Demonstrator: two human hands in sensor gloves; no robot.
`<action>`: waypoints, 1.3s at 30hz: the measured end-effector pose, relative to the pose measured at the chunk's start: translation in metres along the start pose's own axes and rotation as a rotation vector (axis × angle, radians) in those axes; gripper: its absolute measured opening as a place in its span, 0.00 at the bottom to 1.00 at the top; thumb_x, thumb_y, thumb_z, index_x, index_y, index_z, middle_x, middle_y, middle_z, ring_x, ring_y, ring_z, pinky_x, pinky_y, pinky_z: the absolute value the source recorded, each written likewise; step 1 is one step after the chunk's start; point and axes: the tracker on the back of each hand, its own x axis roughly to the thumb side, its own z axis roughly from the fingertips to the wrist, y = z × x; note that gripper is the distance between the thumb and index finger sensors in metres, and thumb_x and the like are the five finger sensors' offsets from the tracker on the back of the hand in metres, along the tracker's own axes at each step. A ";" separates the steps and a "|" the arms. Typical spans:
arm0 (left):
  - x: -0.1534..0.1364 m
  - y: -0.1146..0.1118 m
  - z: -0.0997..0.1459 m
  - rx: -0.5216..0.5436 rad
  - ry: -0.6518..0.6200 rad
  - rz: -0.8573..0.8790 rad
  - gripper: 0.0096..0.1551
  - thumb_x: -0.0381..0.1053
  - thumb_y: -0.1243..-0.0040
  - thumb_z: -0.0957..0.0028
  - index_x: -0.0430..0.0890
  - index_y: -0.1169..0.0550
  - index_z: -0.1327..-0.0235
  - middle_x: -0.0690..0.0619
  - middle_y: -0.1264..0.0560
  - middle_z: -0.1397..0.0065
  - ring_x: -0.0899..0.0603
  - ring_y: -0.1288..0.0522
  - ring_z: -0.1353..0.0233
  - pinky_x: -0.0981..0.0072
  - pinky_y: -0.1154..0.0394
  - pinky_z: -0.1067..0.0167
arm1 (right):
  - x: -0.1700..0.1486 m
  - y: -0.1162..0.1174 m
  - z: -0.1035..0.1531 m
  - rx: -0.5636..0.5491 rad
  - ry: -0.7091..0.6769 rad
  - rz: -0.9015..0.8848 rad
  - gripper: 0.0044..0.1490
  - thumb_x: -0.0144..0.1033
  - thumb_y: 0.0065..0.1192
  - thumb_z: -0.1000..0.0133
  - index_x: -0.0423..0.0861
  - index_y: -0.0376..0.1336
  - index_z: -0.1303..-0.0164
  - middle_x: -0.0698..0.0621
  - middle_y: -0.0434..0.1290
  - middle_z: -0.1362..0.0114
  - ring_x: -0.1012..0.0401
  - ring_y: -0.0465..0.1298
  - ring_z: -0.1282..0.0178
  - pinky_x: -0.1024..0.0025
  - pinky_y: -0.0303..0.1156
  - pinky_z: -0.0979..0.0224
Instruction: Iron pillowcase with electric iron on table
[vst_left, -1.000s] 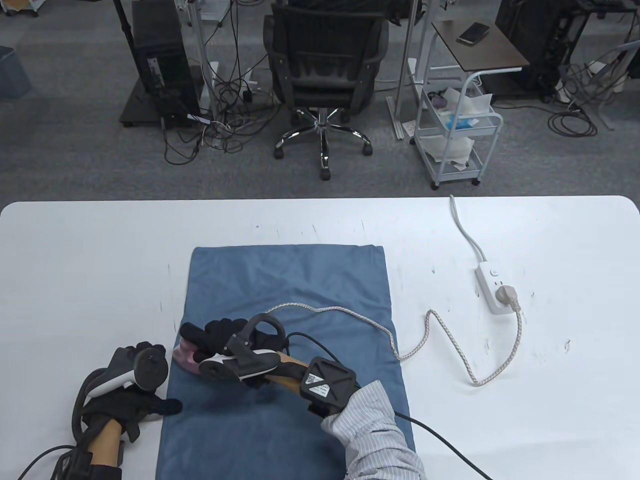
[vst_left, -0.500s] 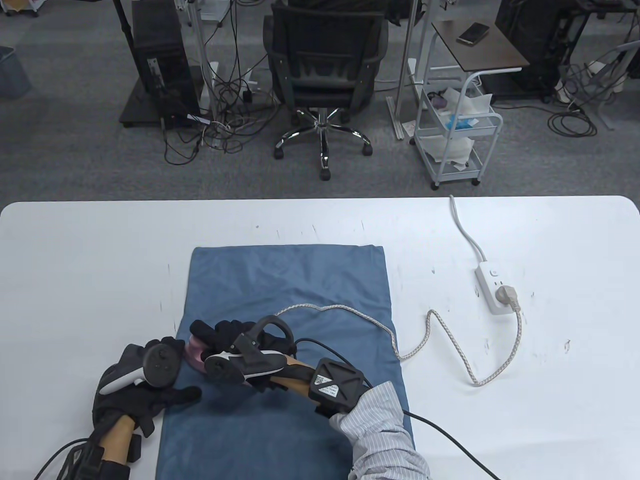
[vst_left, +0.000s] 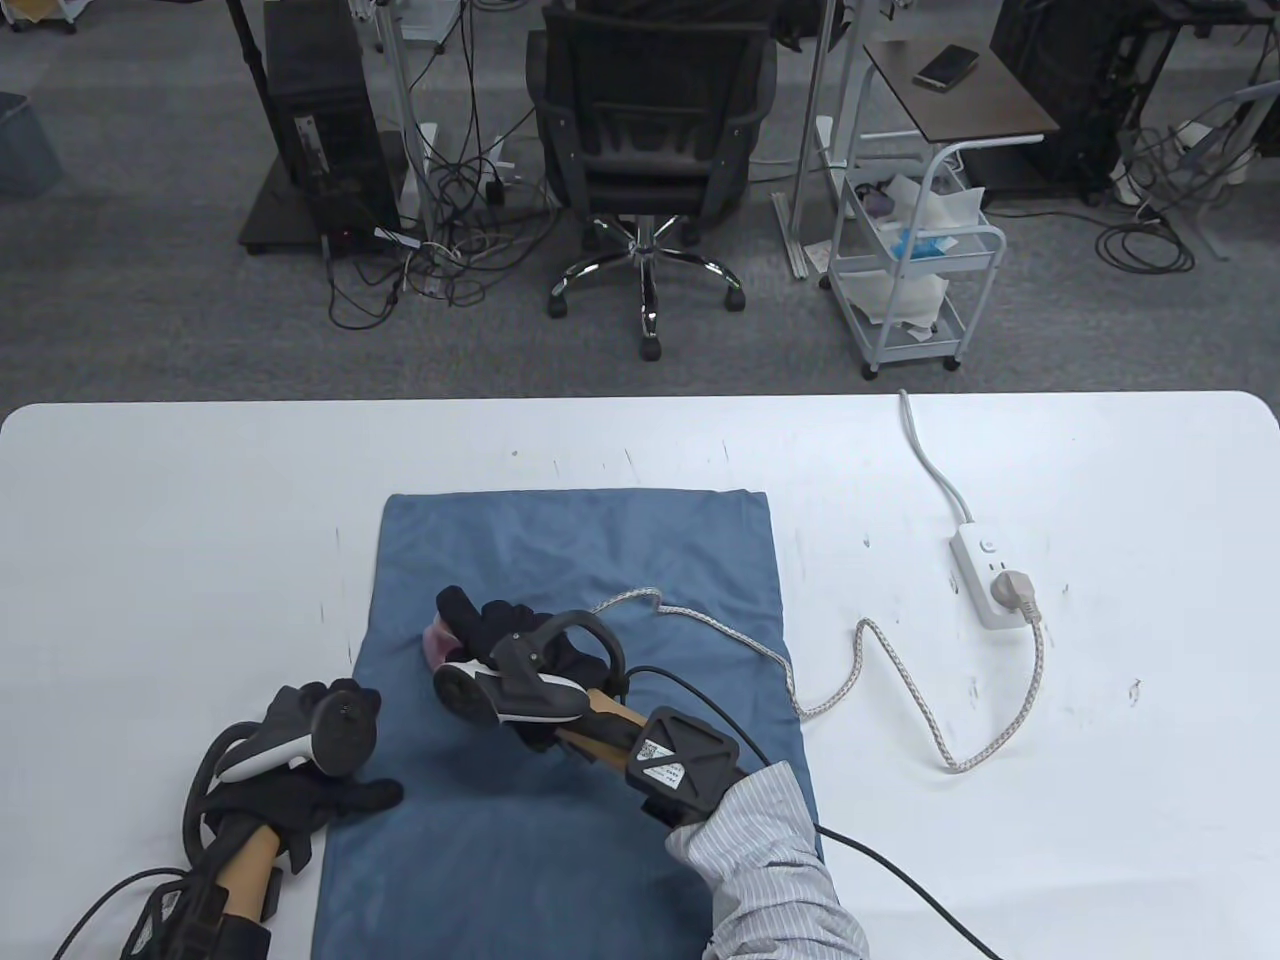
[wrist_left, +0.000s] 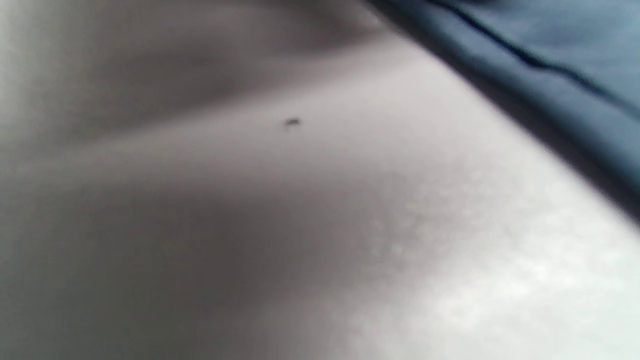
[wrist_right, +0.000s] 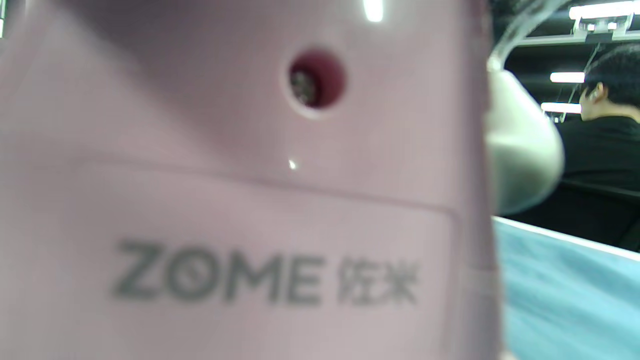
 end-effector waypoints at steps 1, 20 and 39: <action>0.000 0.000 0.000 -0.002 0.002 -0.003 0.63 0.74 0.61 0.47 0.41 0.70 0.18 0.36 0.73 0.16 0.25 0.72 0.20 0.35 0.70 0.30 | 0.000 -0.001 0.001 0.015 0.002 -0.014 0.43 0.48 0.45 0.38 0.40 0.46 0.16 0.44 0.75 0.40 0.59 0.78 0.57 0.63 0.77 0.49; 0.000 -0.001 0.000 -0.005 0.006 0.015 0.63 0.74 0.60 0.47 0.41 0.70 0.19 0.36 0.73 0.16 0.24 0.72 0.20 0.35 0.70 0.30 | -0.082 0.002 0.041 0.067 0.213 0.111 0.42 0.48 0.41 0.36 0.40 0.42 0.15 0.46 0.75 0.44 0.60 0.77 0.61 0.64 0.77 0.52; 0.000 -0.001 -0.001 -0.013 0.010 0.018 0.63 0.74 0.61 0.46 0.41 0.71 0.19 0.36 0.74 0.16 0.24 0.72 0.20 0.34 0.70 0.30 | -0.113 -0.003 0.089 0.102 0.225 0.259 0.42 0.49 0.37 0.36 0.40 0.40 0.16 0.48 0.75 0.45 0.61 0.77 0.61 0.65 0.78 0.53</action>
